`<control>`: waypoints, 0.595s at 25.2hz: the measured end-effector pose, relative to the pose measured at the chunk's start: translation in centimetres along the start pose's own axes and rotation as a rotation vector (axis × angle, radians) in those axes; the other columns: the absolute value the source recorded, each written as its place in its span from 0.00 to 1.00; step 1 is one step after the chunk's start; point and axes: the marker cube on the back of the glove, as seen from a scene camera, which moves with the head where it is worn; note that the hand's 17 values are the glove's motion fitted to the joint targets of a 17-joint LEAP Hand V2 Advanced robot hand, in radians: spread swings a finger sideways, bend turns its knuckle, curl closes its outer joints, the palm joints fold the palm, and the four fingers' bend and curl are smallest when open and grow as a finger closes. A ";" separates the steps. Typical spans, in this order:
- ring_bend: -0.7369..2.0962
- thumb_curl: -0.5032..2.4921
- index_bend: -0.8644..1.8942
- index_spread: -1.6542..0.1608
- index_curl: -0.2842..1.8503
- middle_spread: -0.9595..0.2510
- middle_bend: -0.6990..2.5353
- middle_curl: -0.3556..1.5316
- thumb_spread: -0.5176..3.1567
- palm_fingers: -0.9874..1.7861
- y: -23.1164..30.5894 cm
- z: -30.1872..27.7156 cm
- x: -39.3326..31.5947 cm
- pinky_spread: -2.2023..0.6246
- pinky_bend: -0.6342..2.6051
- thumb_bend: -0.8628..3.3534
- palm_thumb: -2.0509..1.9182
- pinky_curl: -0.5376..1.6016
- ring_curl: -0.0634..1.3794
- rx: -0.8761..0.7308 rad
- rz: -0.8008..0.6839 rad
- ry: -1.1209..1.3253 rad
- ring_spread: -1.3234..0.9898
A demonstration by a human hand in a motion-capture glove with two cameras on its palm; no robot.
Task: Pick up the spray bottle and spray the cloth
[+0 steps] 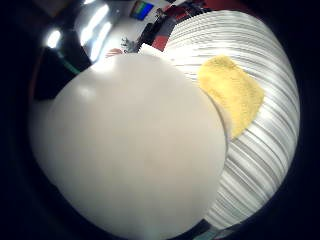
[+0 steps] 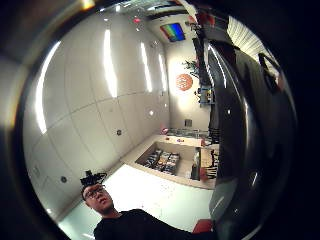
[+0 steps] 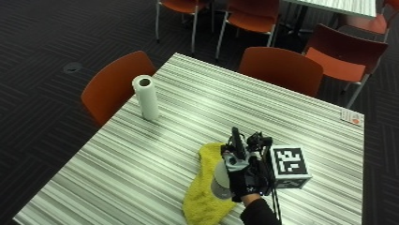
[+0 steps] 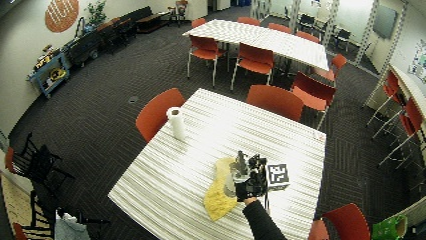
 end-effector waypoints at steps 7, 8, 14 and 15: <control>0.44 0.46 0.43 0.84 0.45 0.75 0.35 0.53 0.36 0.72 -0.5 0.9 0.2 0.81 0.24 0.20 0.83 0.38 0.42 0.011 -0.023 0.025 0.52; 0.44 0.46 0.43 0.84 0.45 0.75 0.35 0.53 0.36 0.72 -0.7 1.2 0.2 0.81 0.24 0.20 0.83 0.38 0.42 0.007 -0.031 0.027 0.52; 0.44 0.46 0.43 0.84 0.45 0.75 0.35 0.53 0.36 0.72 -1.9 2.0 1.0 0.80 0.23 0.21 0.83 0.38 0.42 0.020 -0.032 0.038 0.52; 0.44 0.46 0.43 0.84 0.45 0.75 0.35 0.53 0.36 0.72 -2.1 2.0 1.2 0.80 0.23 0.21 0.83 0.38 0.42 0.023 -0.026 0.043 0.52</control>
